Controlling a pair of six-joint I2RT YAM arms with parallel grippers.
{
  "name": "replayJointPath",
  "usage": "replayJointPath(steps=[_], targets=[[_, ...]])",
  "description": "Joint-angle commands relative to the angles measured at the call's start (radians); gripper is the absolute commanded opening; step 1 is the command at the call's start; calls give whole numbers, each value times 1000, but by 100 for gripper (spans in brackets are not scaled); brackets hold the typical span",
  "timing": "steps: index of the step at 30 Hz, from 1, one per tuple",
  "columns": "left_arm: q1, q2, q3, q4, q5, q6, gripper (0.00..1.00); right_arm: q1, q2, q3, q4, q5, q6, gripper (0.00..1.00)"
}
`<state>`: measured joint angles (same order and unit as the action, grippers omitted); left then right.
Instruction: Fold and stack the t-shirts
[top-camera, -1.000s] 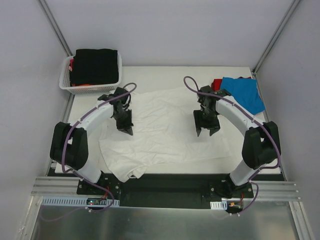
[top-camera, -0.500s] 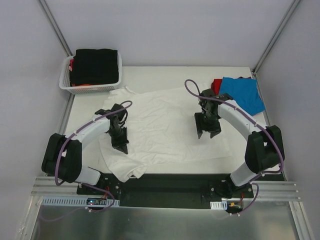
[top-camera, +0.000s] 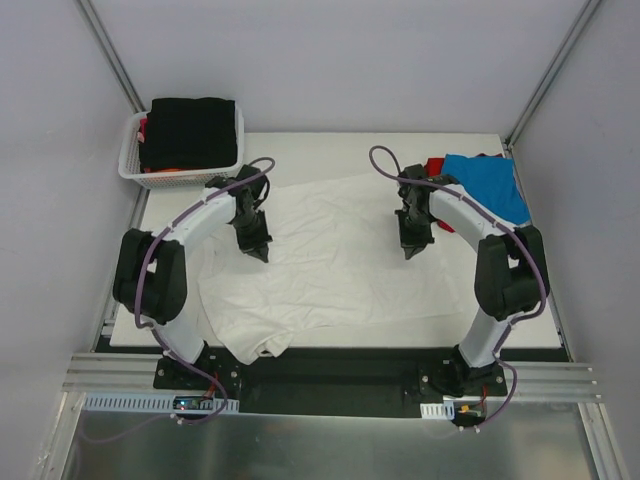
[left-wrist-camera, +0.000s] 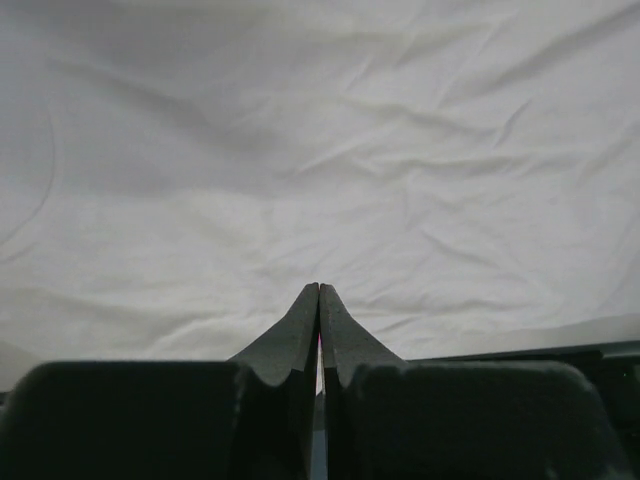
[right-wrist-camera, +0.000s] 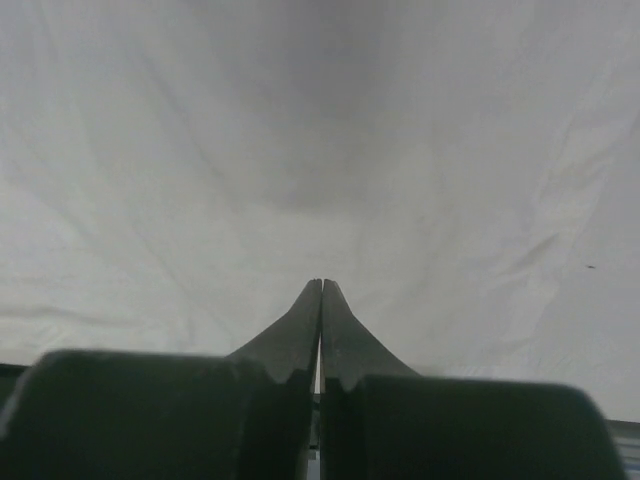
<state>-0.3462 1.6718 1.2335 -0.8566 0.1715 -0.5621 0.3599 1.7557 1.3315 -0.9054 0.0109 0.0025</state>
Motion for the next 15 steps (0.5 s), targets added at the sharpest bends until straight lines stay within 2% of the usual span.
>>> replayJointPath(steps=[1, 6, 11, 15], targets=[[-4, 120, 136, -13, -56, 27, 0, -77, 15, 32, 22, 6, -6, 1], [24, 239, 204, -16, -64, 62, 0, -84, -76, -79, 30, -2, 28, 1], [59, 331, 316, -18, -59, 64, 0, -76, -235, -244, 66, -3, 63, 1], [67, 385, 432, -12, -64, 90, 0, -78, -294, -396, 268, -107, 40, 1]])
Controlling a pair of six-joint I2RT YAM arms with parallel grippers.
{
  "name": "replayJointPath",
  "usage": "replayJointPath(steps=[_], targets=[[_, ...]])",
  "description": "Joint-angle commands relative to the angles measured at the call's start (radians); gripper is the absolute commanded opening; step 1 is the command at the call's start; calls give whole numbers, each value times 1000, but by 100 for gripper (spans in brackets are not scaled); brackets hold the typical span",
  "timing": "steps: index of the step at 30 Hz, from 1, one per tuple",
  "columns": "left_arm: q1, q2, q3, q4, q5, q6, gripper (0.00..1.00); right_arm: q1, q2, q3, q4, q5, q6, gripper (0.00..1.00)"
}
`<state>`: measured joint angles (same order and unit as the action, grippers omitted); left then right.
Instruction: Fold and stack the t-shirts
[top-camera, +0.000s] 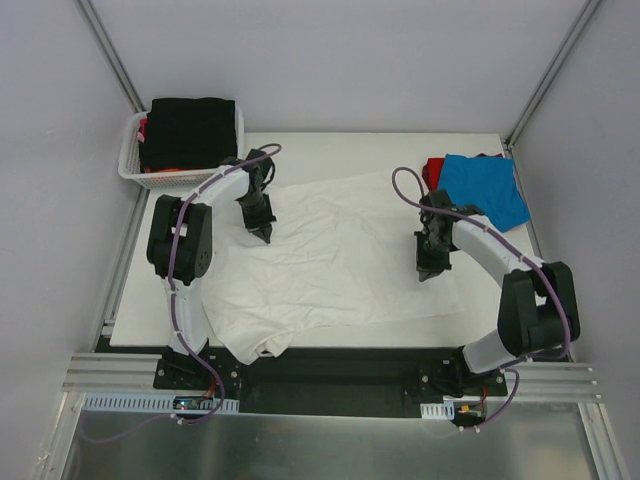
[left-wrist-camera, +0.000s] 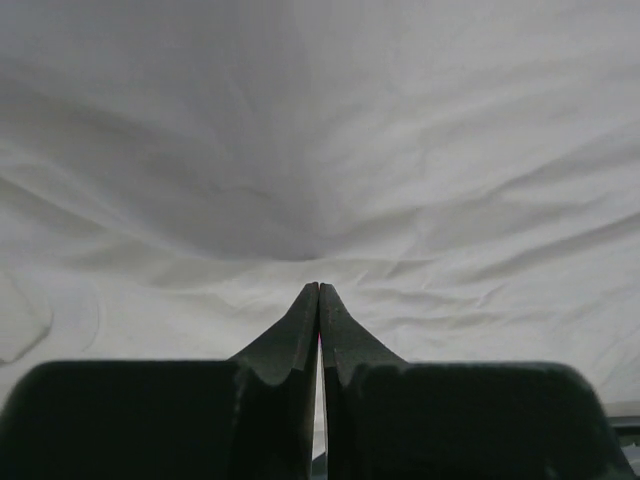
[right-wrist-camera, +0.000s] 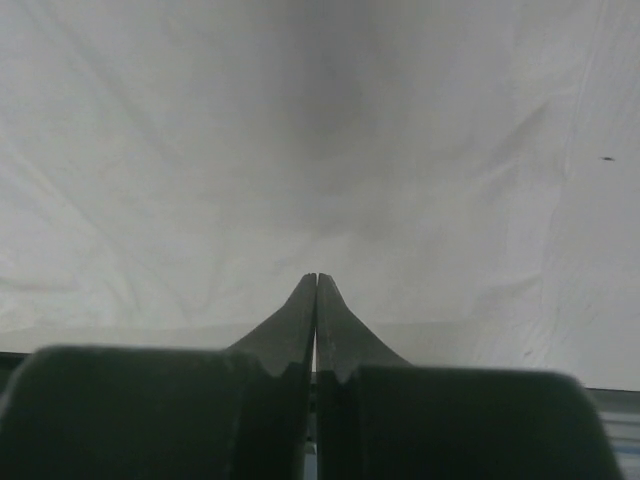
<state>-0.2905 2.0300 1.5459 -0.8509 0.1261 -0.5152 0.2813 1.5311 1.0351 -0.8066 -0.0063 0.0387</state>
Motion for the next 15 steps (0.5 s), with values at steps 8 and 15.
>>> replayJointPath(steps=[8, 15], targets=[[14, 36, 224, -16, -2, 81, 2, -13, 15, -201, 345, -146, 30, 1], [13, 16, 198, -16, 10, 109, 2, -31, 34, -207, 367, -150, 52, 1]])
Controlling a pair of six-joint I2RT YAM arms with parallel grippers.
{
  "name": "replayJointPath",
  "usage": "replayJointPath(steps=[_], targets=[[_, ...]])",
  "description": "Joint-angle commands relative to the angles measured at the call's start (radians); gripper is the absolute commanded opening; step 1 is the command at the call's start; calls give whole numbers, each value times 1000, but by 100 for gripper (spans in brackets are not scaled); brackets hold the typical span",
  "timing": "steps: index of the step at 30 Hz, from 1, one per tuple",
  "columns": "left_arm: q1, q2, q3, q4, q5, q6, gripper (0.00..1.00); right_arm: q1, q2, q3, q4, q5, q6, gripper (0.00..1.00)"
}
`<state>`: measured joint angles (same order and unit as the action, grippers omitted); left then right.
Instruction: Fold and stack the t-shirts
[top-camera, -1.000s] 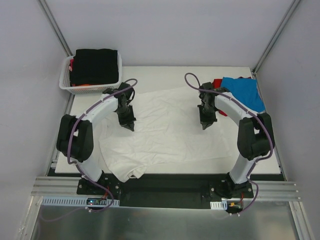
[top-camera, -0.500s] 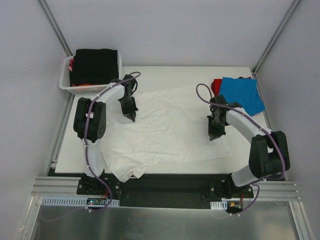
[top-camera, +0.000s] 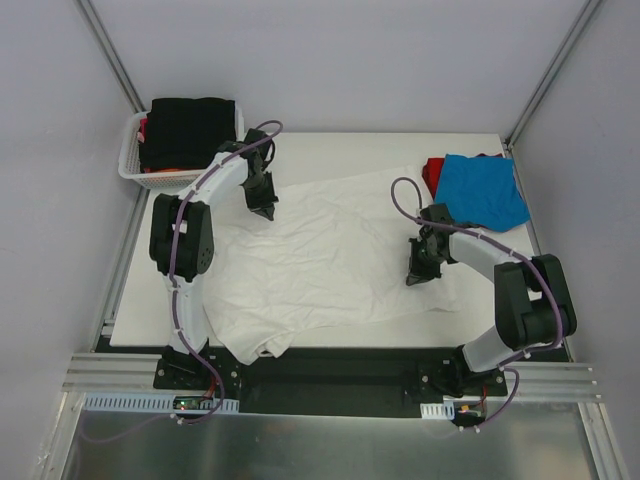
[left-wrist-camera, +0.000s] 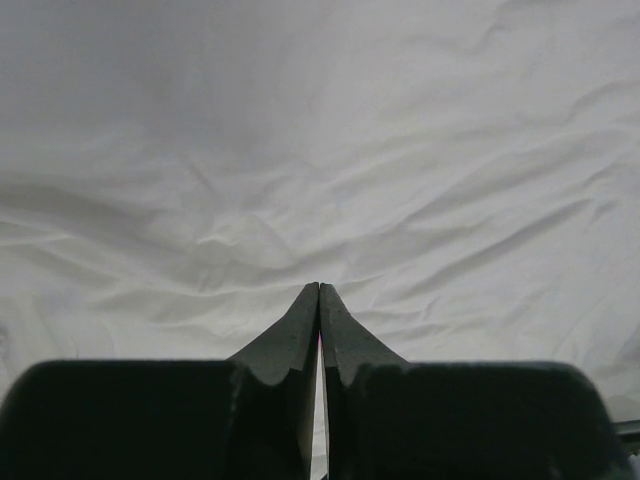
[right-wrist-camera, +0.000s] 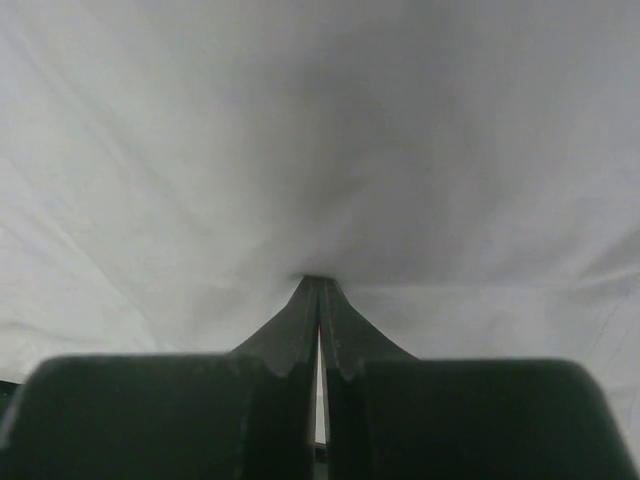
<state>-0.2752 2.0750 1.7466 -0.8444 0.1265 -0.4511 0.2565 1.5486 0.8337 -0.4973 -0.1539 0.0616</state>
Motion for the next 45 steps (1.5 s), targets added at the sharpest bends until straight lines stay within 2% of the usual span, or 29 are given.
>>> replayJointPath(steps=[1, 7, 14, 24, 25, 26, 27, 29, 30, 32, 35, 39, 45], targets=[[1, -30, -4, -24, 12, 55, 2, -3, 15, -4, 46, -10, 50, 1], [27, -39, -7, -27, 41, 71, 3, -2, -44, -36, -13, 19, 138, 1], [51, -23, 10, -27, 74, 75, 3, 18, -183, -33, -185, 63, 190, 1], [57, -16, -2, -27, 108, 75, 2, 26, -294, -33, -348, 113, 196, 1], [56, -39, -34, -27, 113, 72, 3, 27, -295, -31, -359, 109, 192, 9], [53, -56, -60, -25, 120, 71, 4, 27, -295, -22, -360, 103, 187, 36], [47, -76, -93, -25, 142, 74, 7, 27, -298, -19, -360, 91, 184, 47], [8, -157, -212, -27, 165, 92, 18, 27, -303, -4, -362, 88, 173, 61], [-7, -235, -261, -28, 165, 97, 21, 29, -300, 17, -363, 88, 170, 65], [-39, -324, -410, -31, 174, 89, 31, 29, -280, 36, -371, 85, 164, 69], [-45, -499, -580, -47, 197, 28, 41, 38, -242, 70, -366, 71, 158, 69], [-59, -697, -705, -76, 216, -6, 42, 75, -179, 132, -362, 73, 144, 68], [-64, -808, -806, -90, 164, -46, 42, 177, -75, 215, -356, 43, 121, 70]])
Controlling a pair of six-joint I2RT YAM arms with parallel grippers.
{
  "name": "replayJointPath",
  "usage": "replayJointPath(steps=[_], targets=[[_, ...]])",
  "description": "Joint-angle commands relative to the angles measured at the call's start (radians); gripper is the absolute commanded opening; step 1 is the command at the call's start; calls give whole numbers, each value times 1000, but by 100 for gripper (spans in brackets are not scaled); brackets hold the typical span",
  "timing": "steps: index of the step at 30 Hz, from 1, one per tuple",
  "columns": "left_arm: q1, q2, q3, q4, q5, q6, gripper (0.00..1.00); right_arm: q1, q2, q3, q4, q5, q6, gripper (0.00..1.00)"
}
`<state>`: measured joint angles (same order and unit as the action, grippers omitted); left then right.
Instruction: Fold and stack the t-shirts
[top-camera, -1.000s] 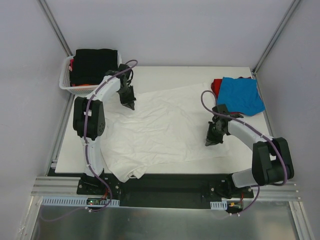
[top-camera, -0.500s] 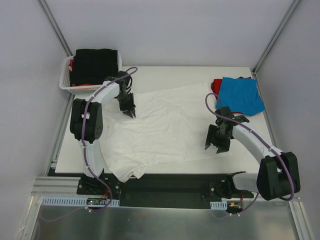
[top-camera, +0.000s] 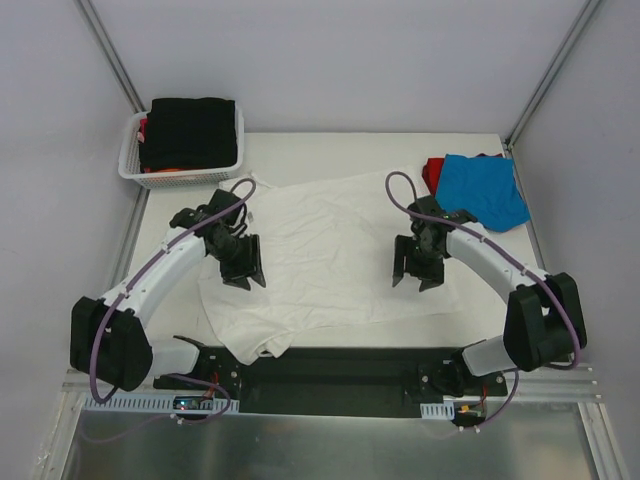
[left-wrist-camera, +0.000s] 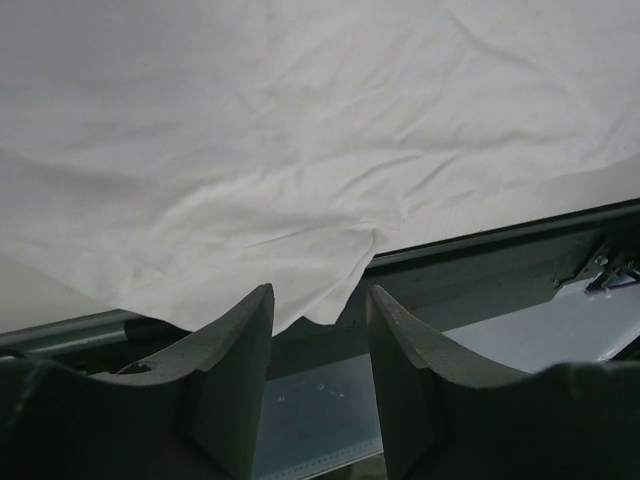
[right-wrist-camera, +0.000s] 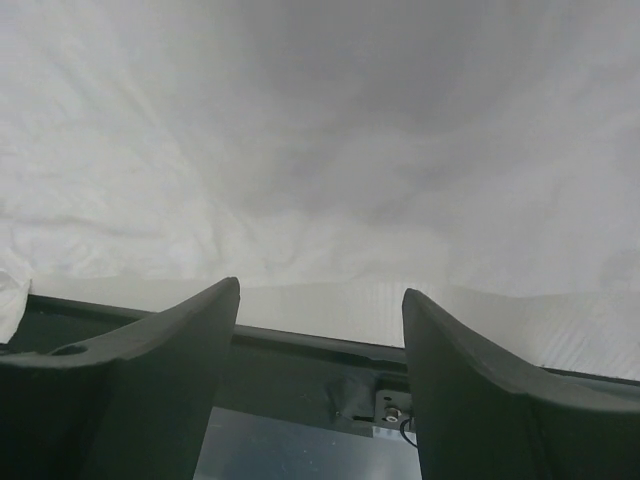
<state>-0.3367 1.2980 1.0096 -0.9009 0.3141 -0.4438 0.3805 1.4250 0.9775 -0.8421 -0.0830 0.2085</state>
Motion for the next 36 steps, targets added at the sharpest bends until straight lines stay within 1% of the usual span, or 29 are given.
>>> replayJointPath(steps=[1, 3, 4, 5, 6, 7, 9, 10, 11, 12, 13, 14, 15, 17, 18, 19, 20, 21, 22, 23, 25, 30, 32, 36], targets=[[-2, -29, -83, -35, -44, -62, 41, 67, 67, 98, -11, -27, -30, 70], [2, -2, -101, -35, -108, -94, 38, 72, 116, 130, -20, -21, -52, 69], [7, 13, -101, -33, -127, -105, 32, 74, 127, 154, -25, -12, -60, 68], [13, 52, -95, -30, -151, -127, 29, 72, 140, 199, -29, 5, -69, 68], [34, 73, -74, -24, -185, -133, 26, 72, 165, 226, -38, 14, -89, 67], [47, 96, -57, -7, -197, -134, 19, 67, 179, 251, -40, 23, -96, 65], [71, 174, 7, 13, -231, -133, 15, 58, 221, 323, -45, 35, -110, 61], [93, 202, 36, 22, -239, -130, 13, 43, 271, 343, -43, 40, -121, 60], [105, 234, 68, 37, -245, -119, 12, 31, 296, 368, -41, 34, -124, 59], [116, 304, 137, 42, -254, -116, 11, 17, 322, 416, -37, 26, -127, 59], [136, 341, 173, 45, -262, -112, 11, -14, 353, 447, -34, 19, -126, 58], [145, 415, 211, 52, -267, -102, 10, -28, 400, 473, -26, -6, -129, 58], [154, 450, 293, 51, -271, -98, 10, -41, 431, 539, -20, -12, -129, 59], [174, 518, 378, 53, -290, -90, 10, -66, 515, 605, -34, -27, -139, 58], [177, 576, 461, 51, -296, -88, 10, -74, 535, 640, -44, -32, -139, 58], [179, 605, 501, 50, -303, -85, 10, -84, 552, 682, -43, -40, -139, 56], [180, 662, 539, 48, -309, -78, 11, -92, 581, 700, -38, -63, -136, 49], [180, 691, 607, 49, -310, -75, 11, -97, 592, 714, -20, -75, -136, 37], [180, 717, 638, 49, -307, -70, 11, -107, 601, 745, -11, -86, -132, 9], [180, 763, 668, 49, -297, -62, 9, -114, 609, 762, -2, -98, -126, 1], [182, 802, 748, 51, -288, -53, 0, -130, 630, 796, 31, -121, -112, 1], [189, 911, 923, 50, -297, -26, 0, -150, 725, 969, 58, -182, -81, 1], [199, 949, 945, 46, -297, -27, 0, -161, 784, 1029, 58, -213, -66, 1], [223, 974, 948, 31, -294, -36, 0, -170, 834, 1064, 81, -268, -46, 1]])
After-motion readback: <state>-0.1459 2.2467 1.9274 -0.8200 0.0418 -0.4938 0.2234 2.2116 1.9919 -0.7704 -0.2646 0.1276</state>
